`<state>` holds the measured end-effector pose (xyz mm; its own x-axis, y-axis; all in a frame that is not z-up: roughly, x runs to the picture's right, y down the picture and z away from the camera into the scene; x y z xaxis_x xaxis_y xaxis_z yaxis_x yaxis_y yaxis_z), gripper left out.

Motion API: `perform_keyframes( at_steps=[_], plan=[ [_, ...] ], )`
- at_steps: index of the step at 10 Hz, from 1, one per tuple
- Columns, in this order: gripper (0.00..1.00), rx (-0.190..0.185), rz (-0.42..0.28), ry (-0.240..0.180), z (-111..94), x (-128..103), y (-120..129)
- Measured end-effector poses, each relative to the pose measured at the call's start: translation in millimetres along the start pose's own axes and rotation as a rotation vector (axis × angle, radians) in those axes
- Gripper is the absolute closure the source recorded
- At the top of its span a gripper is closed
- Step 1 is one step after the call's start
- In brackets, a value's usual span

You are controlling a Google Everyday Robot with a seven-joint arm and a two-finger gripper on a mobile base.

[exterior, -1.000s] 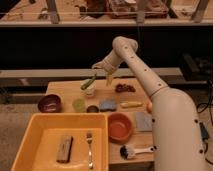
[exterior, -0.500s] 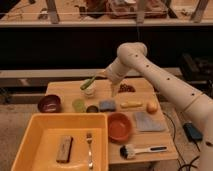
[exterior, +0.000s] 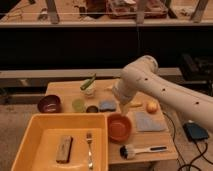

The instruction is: Stack bowls into tray

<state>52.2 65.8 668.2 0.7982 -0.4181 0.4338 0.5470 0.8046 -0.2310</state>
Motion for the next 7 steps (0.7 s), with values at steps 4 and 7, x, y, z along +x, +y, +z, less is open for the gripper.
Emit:
perform_keyframes(
  at_steps=[4, 7],
  plan=[
    [0.2, 0.024, -0.004, -0.01, 3.1, 4.5, 10.2],
    [0.2, 0.083, -0.02, -0.082, 8.5, 29.4, 52.9]
  ],
)
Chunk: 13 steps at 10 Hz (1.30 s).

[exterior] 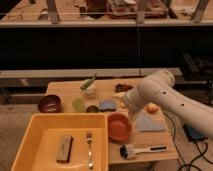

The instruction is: Stack bowls into tray

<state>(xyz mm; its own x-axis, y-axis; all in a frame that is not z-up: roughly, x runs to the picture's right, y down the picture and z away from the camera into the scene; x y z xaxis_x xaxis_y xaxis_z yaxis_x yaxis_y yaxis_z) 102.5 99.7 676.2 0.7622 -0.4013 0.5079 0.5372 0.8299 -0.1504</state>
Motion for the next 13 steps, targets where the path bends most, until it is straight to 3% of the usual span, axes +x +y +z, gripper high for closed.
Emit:
perform_keyframes(
  at_steps=[6, 7, 9, 10, 13],
  plan=[
    [0.2, 0.014, -0.017, -0.016, 1.8, 3.4, 9.5],
    [0.2, 0.044, -0.055, -0.044, 6.0, 3.5, 15.5],
    [0.2, 0.125, -0.231, -0.138, 16.6, 1.7, 30.0],
    [0.2, 0.126, -0.291, -0.16, 20.6, 1.3, 33.3],
    [0.2, 0.114, -0.312, -0.148, 22.6, 2.3, 34.5]
  ],
)
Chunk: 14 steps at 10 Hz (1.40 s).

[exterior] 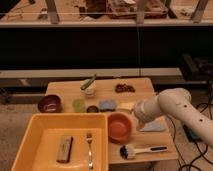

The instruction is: Stack bowls into tray

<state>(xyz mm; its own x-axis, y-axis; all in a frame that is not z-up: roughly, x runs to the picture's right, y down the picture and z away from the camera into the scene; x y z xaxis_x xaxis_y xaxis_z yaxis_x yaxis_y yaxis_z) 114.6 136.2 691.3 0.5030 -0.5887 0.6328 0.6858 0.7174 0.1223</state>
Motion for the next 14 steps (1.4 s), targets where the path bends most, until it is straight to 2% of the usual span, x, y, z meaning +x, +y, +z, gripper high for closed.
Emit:
perform_keyframes(
  at_steps=[3, 5, 7, 10, 12, 14],
  plan=[
    [0.2, 0.001, 0.001, 0.0, 1.0, -0.5, 0.2],
    [0.2, 0.001, 0.005, -0.005, 9.5, -4.7, 9.9],
    [0.2, -0.005, -0.034, -0.018, 32.4, -9.3, 25.2],
    [0.2, -0.024, -0.062, -0.026, 52.7, -10.4, 45.8],
    [0.2, -0.049, -0.071, -0.03, 69.5, -10.8, 60.0],
    [0.2, -0.082, -0.038, -0.005, 87.1, -8.2, 76.1]
  ],
)
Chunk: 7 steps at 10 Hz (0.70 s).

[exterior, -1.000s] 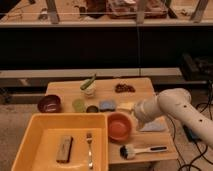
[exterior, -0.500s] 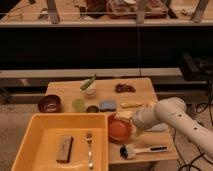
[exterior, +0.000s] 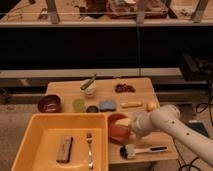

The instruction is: Stack bowls into tray

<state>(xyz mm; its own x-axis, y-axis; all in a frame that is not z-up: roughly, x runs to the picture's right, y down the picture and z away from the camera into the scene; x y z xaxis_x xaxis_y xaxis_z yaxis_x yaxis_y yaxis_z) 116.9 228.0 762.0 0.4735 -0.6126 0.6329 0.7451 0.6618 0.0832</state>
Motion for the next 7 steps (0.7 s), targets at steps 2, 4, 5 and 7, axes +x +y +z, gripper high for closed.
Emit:
perform_keyframes(
  at_steps=[2, 4, 5, 7],
  plan=[
    [0.2, -0.029, 0.031, 0.021, 13.7, 6.8, 5.4],
    [0.33, -0.048, 0.053, 0.043, 24.6, 21.3, 3.8],
    [0.42, -0.054, 0.06, 0.053, 28.3, 28.7, 0.4],
    [0.62, -0.063, 0.114, 0.069, 34.6, 43.4, 3.4]
  ],
)
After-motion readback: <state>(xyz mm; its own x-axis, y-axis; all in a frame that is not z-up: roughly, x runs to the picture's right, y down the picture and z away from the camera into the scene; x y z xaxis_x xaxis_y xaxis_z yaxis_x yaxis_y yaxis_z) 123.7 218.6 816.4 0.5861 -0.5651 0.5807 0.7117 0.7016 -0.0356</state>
